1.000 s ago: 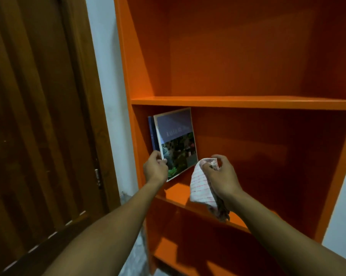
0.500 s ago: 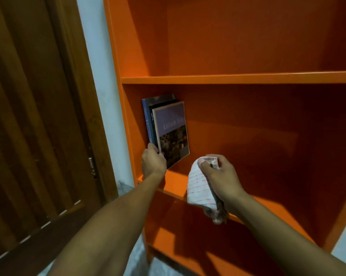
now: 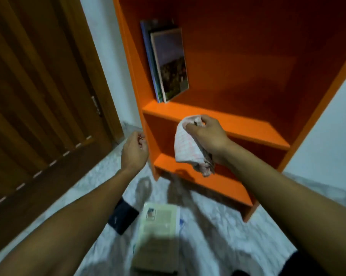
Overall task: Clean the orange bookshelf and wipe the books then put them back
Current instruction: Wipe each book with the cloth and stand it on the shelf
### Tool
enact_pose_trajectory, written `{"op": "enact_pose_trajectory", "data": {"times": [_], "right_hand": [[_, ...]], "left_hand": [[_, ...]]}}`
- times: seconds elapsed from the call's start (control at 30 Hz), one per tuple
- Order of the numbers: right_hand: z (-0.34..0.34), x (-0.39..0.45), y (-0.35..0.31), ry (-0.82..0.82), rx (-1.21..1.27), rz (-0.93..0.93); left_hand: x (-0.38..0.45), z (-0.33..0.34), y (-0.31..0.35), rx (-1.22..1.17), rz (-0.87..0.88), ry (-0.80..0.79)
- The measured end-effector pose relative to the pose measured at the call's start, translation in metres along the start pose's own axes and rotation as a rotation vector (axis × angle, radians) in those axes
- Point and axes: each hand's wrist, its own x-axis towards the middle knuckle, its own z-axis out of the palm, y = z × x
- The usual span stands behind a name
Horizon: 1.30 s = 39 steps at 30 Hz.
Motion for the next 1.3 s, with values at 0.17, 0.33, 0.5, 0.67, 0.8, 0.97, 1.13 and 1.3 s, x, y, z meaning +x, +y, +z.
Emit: {"op": "enact_pose_trajectory", "data": {"times": [0.17,0.33,0.5,0.67,0.8,0.97,1.13,1.3], "right_hand": [[0.014,-0.031,0.039,-0.107,-0.078,0.085],[0.026,-0.049,0.076,-0.139,-0.08,0.161],[0.035,-0.049,0.087,-0.189,-0.112,0.163],[0.039,-0.047,0.092,-0.206,-0.113,0.171],[0.04,-0.045,0.096,-0.209,-0.103,0.177],[0.039,-0.044,0.098,-0.199,-0.111,0.183],[0.036,-0.044,0.098,-0.205,-0.09,0.194],[0.033,-0.039,0.098,-0.182,0.033,0.285]], "left_hand": [[-0.096,0.023,-0.068,0.023,-0.347,-0.331],[-0.177,0.041,-0.117,0.031,-0.651,-0.548],[-0.22,0.055,-0.145,0.102,-0.776,-0.643],[-0.24,0.067,-0.157,0.198,-0.773,-0.753],[-0.241,0.072,-0.159,0.188,-0.833,-0.705],[-0.236,0.073,-0.17,0.125,-0.92,-0.71],[-0.235,0.078,-0.189,-0.035,-0.976,-0.648],[-0.223,0.076,-0.163,-0.092,-0.934,-0.651]]}}
